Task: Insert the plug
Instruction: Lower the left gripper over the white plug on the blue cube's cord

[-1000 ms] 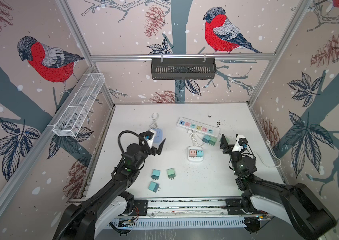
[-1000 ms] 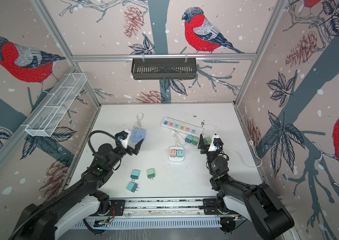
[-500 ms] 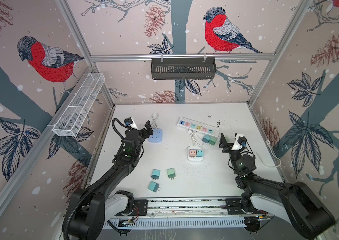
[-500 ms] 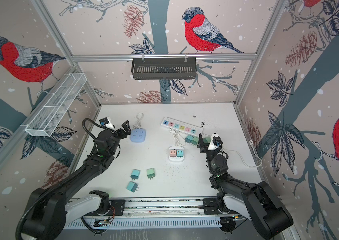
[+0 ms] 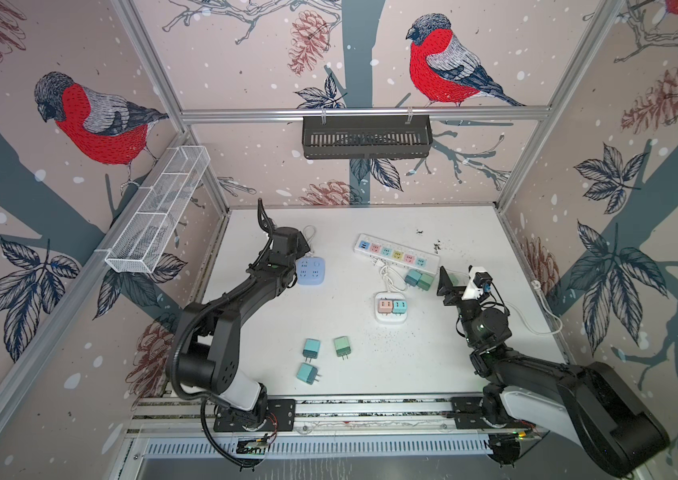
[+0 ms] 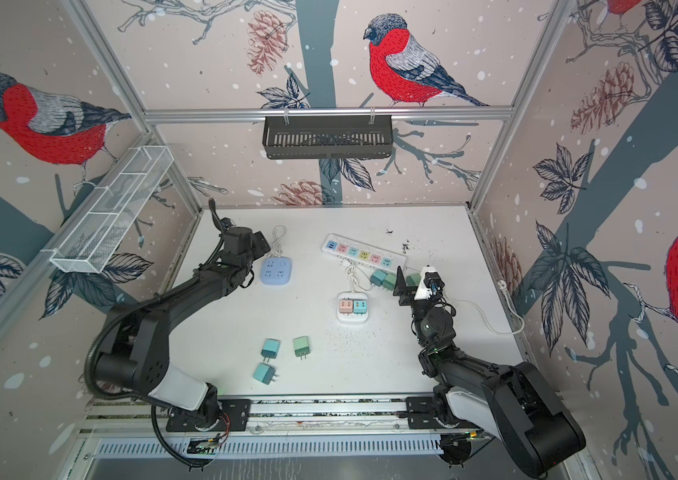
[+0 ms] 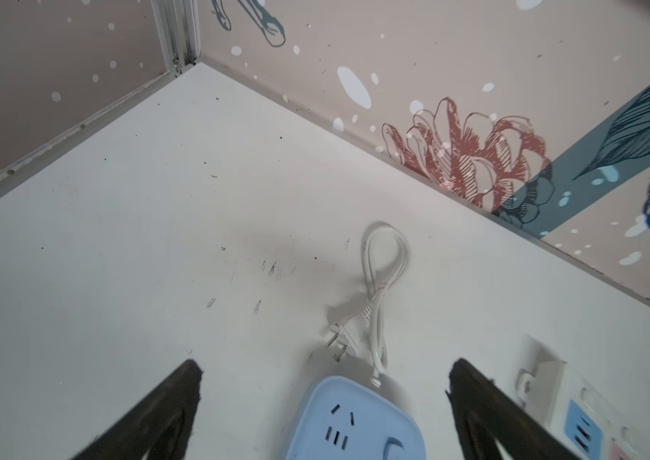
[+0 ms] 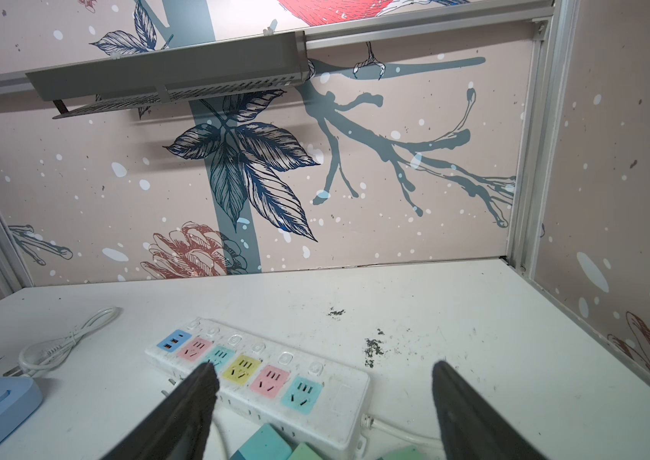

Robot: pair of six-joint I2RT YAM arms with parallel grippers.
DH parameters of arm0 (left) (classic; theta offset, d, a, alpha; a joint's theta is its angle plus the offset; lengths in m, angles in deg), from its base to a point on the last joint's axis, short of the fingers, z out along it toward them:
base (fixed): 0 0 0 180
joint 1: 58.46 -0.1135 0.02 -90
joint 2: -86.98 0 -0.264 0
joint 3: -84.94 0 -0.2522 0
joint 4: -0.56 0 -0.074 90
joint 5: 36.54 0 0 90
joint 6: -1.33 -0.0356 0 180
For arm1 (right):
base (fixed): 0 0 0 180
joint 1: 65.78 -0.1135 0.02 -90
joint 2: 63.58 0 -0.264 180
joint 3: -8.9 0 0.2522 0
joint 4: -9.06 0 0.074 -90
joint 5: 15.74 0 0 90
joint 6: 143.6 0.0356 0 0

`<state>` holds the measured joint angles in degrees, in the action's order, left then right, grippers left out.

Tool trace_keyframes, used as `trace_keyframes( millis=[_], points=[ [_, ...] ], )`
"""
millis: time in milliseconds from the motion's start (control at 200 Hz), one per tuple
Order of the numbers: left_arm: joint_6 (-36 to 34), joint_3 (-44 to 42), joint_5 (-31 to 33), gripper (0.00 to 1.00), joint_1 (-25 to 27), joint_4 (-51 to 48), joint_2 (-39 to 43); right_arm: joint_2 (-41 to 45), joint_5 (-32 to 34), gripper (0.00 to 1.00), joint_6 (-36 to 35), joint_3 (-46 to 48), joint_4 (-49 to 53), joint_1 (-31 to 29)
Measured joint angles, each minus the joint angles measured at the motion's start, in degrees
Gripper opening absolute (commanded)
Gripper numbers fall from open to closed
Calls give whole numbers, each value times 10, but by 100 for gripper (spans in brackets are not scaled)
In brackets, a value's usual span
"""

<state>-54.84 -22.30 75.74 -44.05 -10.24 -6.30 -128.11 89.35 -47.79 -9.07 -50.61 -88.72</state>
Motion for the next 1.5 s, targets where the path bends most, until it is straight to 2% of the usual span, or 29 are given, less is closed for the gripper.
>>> trace_keyframes(
  millis=[140,270,475,700,931,1001,1056,1181,1336,1501],
  points=[
    [8,146,-3,95,0,-113,-123,0,-2,84,0,0,0,0],
    [4,214,-14,94,0,-179,-201,0,-3,84,0,0,0,-2],
    [-8,253,-31,88,0,-217,-259,0,-5,84,0,0,0,-1],
    [-25,261,-43,88,3,-213,-280,0,-6,84,0,0,0,-1],
    [-38,261,-65,83,4,-185,-300,0,-7,84,0,0,0,-1],
    [-43,261,-72,71,5,-178,-303,0,-9,84,0,0,0,-1],
    [-45,261,-76,53,5,-171,-304,0,-9,84,0,0,0,-1],
    [-51,261,-83,25,5,-160,-307,0,-10,84,0,0,0,-1],
    [-38,259,-85,11,7,-156,-306,0,-10,84,0,0,0,-1],
    [-19,236,-86,10,7,-142,-290,0,-11,84,0,0,0,-1]
  ],
)
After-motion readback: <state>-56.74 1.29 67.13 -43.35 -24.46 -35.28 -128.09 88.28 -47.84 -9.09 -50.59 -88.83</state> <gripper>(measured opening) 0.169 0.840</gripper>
